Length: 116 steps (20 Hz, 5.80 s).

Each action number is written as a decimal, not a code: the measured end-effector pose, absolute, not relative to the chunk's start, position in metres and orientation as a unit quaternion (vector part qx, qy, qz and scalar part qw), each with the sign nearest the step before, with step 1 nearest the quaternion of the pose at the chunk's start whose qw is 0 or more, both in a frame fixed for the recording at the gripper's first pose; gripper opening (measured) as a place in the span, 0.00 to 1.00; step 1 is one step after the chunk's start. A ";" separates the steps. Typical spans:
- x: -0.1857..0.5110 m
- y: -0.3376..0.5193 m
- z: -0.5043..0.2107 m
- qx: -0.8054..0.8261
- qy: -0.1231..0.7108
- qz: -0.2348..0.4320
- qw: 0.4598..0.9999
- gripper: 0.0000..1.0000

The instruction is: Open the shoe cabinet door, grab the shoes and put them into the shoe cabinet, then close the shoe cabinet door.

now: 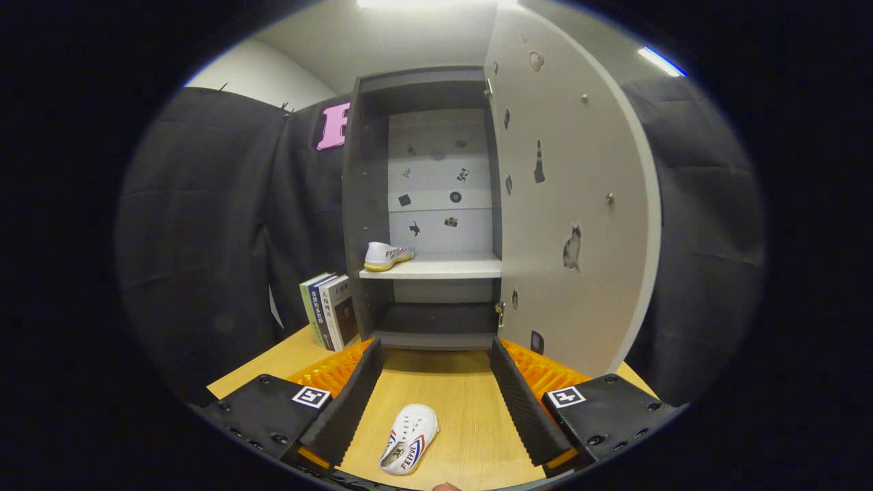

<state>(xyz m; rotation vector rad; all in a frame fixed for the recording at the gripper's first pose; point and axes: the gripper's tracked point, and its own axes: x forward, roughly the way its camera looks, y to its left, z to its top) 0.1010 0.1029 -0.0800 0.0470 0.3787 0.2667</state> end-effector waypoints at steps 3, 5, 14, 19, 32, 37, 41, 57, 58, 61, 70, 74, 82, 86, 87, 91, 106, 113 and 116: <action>0.103 0.130 -0.116 0.009 0.218 0.156 0.963 0.99; 0.103 0.145 -0.142 0.005 0.241 0.171 0.955 0.99; 0.092 0.185 -0.258 0.001 0.349 0.206 0.914 0.99; 0.083 0.198 -0.310 0.011 0.412 0.211 0.886 0.98; 0.064 0.220 -0.384 -0.003 0.518 0.213 0.828 0.94; 0.067 0.215 -0.398 -0.027 0.531 0.198 0.823 0.71; 0.070 0.207 -0.401 -0.033 0.523 0.173 0.834 0.32; 0.105 0.212 -0.340 0.168 0.478 0.217 0.835 0.02; 0.110 0.215 -0.332 0.178 0.471 0.219 0.836 0.02; 0.127 0.222 -0.304 0.209 0.451 0.228 0.837 0.02; 0.197 0.221 -0.205 0.232 0.354 0.245 0.872 0.02; 0.237 0.218 -0.164 0.230 0.309 0.246 0.890 0.02; 0.308 0.220 -0.100 0.235 0.243 0.246 0.908 0.02; 0.345 0.223 -0.077 0.238 0.216 0.242 0.915 0.01; 0.355 0.224 -0.073 0.236 0.211 0.241 0.918 0.01; 0.397 0.228 -0.058 0.234 0.191 0.232 0.925 0.01; 0.515 0.227 -0.081 0.176 0.178 0.179 0.952 0.01; 0.534 0.235 -0.106 0.162 0.199 0.175 0.951 0.01; 0.536 0.239 -0.110 0.160 0.206 0.174 0.950 0.01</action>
